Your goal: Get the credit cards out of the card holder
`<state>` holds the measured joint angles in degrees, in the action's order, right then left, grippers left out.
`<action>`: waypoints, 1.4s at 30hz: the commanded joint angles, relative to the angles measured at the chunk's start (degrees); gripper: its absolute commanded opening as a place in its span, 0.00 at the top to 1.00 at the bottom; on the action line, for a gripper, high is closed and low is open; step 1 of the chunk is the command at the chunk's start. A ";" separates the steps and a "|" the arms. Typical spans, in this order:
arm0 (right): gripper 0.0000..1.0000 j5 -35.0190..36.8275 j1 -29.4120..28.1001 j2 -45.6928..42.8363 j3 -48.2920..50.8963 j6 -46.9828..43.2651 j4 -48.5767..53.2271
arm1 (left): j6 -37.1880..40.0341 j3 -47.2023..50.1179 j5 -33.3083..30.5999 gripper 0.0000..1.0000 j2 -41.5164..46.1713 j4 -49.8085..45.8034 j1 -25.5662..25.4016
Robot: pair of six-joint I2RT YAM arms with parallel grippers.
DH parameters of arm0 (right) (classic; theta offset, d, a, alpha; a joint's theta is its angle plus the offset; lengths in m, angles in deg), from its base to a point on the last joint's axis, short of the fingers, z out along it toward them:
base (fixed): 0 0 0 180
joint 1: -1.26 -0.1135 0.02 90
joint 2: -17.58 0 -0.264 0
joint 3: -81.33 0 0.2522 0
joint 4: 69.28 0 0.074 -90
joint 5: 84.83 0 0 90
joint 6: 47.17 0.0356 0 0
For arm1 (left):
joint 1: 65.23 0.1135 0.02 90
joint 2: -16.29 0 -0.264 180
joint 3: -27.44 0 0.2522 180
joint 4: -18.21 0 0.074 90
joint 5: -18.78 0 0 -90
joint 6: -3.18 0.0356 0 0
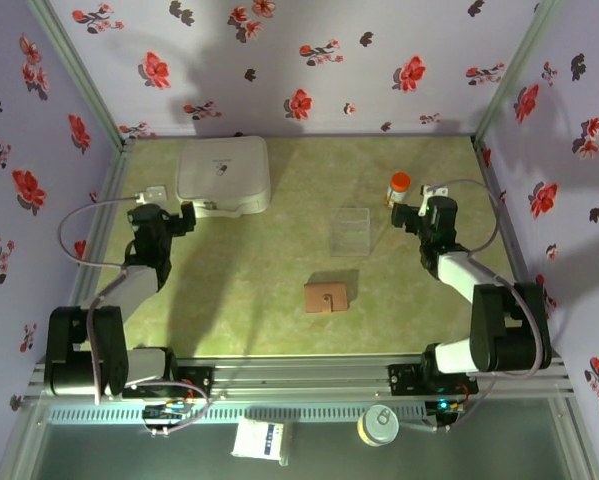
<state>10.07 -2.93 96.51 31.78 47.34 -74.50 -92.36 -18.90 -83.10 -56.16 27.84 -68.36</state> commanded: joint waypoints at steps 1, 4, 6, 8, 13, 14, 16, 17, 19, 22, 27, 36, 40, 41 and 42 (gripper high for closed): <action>0.08 -0.51 -2.59 -1.61 -4.31 3.21 15.08 | -7.61 -5.92 -2.15 0.00 3.01 -16.29 -0.56; 0.11 -0.66 -4.95 -1.43 -7.51 5.86 22.01 | -10.81 -9.87 1.22 0.00 4.78 -24.58 -0.69; 0.14 -1.78 -5.61 -1.29 -8.78 8.86 24.96 | -11.76 -12.18 4.39 0.00 5.77 -29.36 -0.67; 0.19 -3.76 -6.09 -0.80 -10.04 12.14 27.40 | -12.65 -14.65 6.08 0.00 6.92 -34.49 -0.73; 0.36 -7.47 -7.68 1.68 -14.09 16.63 34.02 | -14.23 -23.00 9.83 0.00 8.44 -48.23 -0.73; 0.38 -8.43 -8.14 2.41 -14.64 16.76 34.79 | -14.00 -24.91 10.47 0.00 8.35 -51.03 -0.69; 0.41 -8.94 -9.10 3.77 -16.08 16.59 36.33 | -12.92 -28.24 11.64 0.00 7.92 -55.53 -0.69; 0.44 -8.82 -9.56 4.50 -16.88 16.50 37.24 | -12.03 -29.83 12.24 0.00 7.62 -57.65 -0.72; 0.49 -9.14 -9.87 6.07 -18.21 16.49 38.94 | -10.38 -32.91 13.34 0.00 6.77 -61.87 -0.66; 0.60 -9.94 -10.35 8.21 -19.94 16.39 40.67 | -6.80 -34.56 15.58 0.00 6.05 -64.51 -0.73; 0.74 -9.13 -10.76 11.29 -22.74 16.80 42.94 | -4.38 -28.52 16.59 0.00 6.90 -58.72 -0.56; 0.72 -8.79 -12.51 11.25 -22.03 18.36 45.72 | -4.23 -27.54 18.12 0.00 5.79 -59.34 -0.46; 0.72 -9.08 -13.21 11.43 -20.97 18.75 45.44 | -2.98 -27.39 18.12 0.00 4.99 -59.28 -0.46; 0.72 -9.17 -13.29 11.59 -20.77 18.86 45.32 | -2.74 -27.29 18.15 0.00 4.82 -59.21 -0.42; 0.72 -9.30 -13.36 11.89 -20.70 18.95 45.11 | -2.50 -27.20 18.13 0.00 4.62 -59.17 -0.47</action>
<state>1.05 -15.76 108.12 10.25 64.78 -30.46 -97.03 -46.90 -66.00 -50.85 -31.19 -68.71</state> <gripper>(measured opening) 0.278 0.998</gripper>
